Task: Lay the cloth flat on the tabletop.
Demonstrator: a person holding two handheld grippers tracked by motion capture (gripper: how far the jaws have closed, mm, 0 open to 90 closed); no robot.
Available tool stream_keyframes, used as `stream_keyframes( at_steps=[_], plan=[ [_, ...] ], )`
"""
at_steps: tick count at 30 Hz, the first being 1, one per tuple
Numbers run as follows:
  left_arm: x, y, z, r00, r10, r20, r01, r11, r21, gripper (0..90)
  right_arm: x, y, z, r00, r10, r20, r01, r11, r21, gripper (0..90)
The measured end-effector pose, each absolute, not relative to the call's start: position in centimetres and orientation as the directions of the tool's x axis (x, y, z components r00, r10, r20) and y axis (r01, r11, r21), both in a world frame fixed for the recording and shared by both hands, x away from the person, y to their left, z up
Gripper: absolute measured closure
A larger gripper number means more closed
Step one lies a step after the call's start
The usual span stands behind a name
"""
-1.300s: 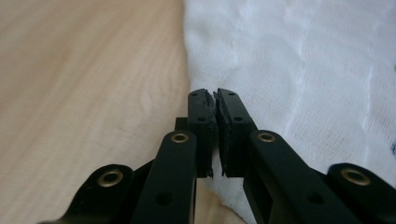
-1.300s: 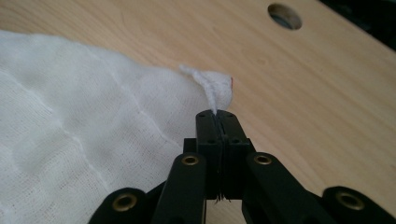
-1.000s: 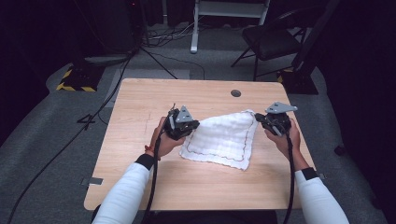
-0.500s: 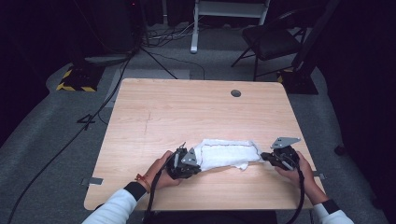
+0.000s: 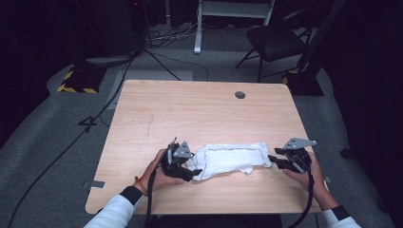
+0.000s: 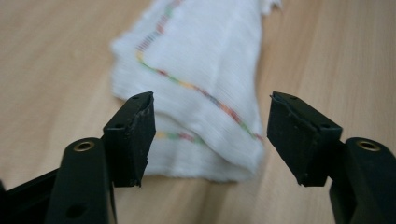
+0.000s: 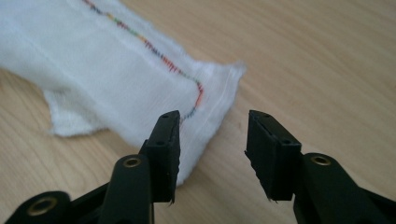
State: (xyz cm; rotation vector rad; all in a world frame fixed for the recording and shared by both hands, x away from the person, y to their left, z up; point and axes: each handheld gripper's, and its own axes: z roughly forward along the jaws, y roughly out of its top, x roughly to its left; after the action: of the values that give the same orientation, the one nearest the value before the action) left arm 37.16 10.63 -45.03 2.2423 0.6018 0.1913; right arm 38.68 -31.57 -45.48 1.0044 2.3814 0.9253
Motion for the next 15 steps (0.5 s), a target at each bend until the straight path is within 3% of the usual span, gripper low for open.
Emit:
stream_keyframes(
  at_steps=[6, 15],
  plan=[
    [41.5, 8.8, -46.3, 0.844, 0.528, -0.091, 0.426, -0.559, 0.711, 27.4, 41.9, -30.2, -45.8, -0.651, 0.753, -0.098, 0.504, 0.524, 0.687, 46.9],
    [43.1, 7.1, -48.3, 0.849, 0.524, -0.065, 0.435, -0.624, 0.649, 28.3, 45.0, -29.6, -48.6, -0.627, 0.775, -0.081, 0.560, 0.520, 0.645, 46.8]
  ],
)
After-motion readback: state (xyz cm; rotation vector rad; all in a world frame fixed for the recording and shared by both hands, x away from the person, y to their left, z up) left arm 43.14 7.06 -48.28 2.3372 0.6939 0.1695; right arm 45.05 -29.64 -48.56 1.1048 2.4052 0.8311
